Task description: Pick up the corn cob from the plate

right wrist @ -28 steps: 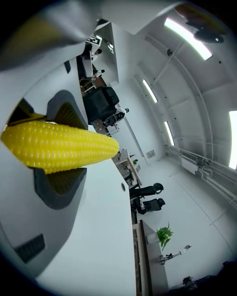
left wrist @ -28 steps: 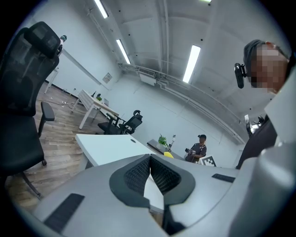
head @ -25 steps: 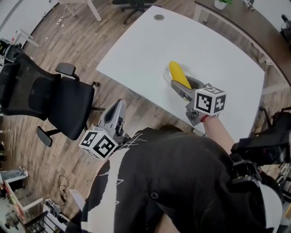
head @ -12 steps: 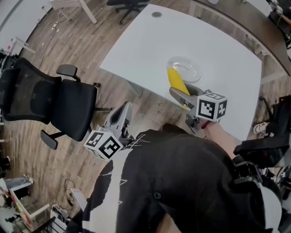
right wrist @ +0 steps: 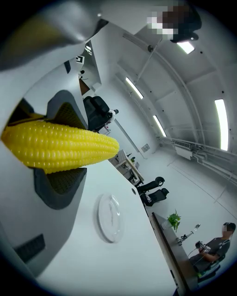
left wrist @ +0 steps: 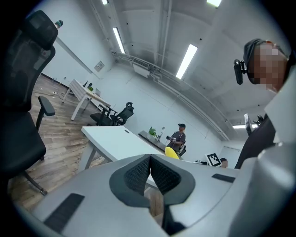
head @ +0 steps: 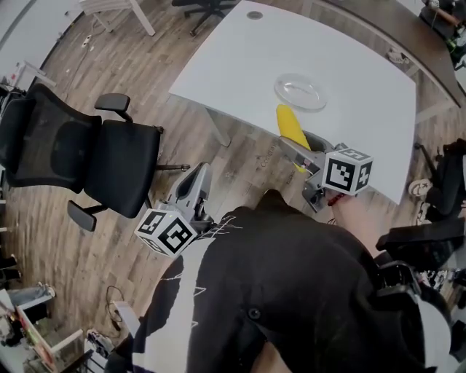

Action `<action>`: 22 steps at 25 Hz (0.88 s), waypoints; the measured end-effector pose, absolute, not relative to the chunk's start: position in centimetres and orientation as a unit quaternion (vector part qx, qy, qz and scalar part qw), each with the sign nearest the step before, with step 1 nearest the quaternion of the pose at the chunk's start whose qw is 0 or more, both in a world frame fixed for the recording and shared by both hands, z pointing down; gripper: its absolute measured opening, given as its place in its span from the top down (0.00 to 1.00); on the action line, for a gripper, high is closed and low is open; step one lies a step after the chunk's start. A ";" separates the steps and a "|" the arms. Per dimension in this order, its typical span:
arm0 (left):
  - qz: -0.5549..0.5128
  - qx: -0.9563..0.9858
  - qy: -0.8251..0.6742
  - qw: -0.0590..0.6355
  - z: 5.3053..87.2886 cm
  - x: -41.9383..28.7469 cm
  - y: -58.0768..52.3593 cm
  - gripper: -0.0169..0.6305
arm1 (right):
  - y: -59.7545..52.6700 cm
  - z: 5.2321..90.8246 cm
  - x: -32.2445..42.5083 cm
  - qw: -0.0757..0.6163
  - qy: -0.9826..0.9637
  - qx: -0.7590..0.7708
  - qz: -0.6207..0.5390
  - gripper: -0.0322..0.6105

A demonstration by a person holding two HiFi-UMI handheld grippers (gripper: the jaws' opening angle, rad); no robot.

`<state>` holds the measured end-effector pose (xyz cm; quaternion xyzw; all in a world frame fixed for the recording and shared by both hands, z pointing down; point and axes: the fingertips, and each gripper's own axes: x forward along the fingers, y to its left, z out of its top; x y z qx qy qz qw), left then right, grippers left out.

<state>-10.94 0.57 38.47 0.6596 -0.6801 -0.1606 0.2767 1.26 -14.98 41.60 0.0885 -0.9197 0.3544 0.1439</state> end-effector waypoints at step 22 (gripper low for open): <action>-0.153 0.656 -0.679 0.293 39.7 -5.5 12.0 0.95 | 0.0 43.2 6.0 0.148 -0.885 0.044 0.439 0.54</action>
